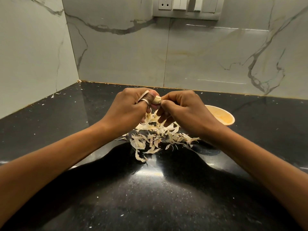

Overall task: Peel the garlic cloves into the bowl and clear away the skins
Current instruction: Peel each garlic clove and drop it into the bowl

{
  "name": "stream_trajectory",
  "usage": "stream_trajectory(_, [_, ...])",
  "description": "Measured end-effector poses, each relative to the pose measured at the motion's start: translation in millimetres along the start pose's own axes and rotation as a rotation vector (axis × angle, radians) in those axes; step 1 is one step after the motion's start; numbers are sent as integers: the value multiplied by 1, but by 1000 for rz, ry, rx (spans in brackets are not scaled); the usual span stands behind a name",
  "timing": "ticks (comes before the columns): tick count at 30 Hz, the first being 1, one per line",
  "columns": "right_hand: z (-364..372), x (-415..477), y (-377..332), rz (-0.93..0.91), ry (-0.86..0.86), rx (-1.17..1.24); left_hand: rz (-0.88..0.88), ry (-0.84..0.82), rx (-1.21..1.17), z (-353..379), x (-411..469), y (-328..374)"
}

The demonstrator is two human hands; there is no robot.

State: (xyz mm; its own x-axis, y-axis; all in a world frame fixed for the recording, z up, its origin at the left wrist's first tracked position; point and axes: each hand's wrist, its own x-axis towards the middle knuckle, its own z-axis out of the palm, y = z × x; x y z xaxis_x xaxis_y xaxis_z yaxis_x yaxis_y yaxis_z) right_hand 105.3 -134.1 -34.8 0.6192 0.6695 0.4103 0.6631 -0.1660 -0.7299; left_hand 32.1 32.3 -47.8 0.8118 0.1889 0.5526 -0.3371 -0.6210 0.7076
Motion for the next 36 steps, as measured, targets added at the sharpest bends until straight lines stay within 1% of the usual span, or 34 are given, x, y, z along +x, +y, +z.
stream_trajectory(7, [-2,-1,-1,-17,-4,-14,0,-18,24,-1,-1,0])
stream_trajectory(12, [-4,-2,-1,-9,13,47,-5,-19,-30,0,-1,3])
stream_trajectory(17, [-8,-3,-3,38,-19,166,-128,-29,-194,-4,0,7])
stream_trajectory(23, [-8,-3,-2,54,56,134,-265,37,-379,-4,2,8])
stream_trajectory(30, [-7,-3,-4,19,44,189,-306,76,-494,1,1,11])
stream_trajectory(32, [-9,-2,-2,17,65,203,-318,52,-516,0,1,14])
stream_trajectory(36, [-11,0,-1,45,86,256,-348,-26,-443,-5,-2,22])
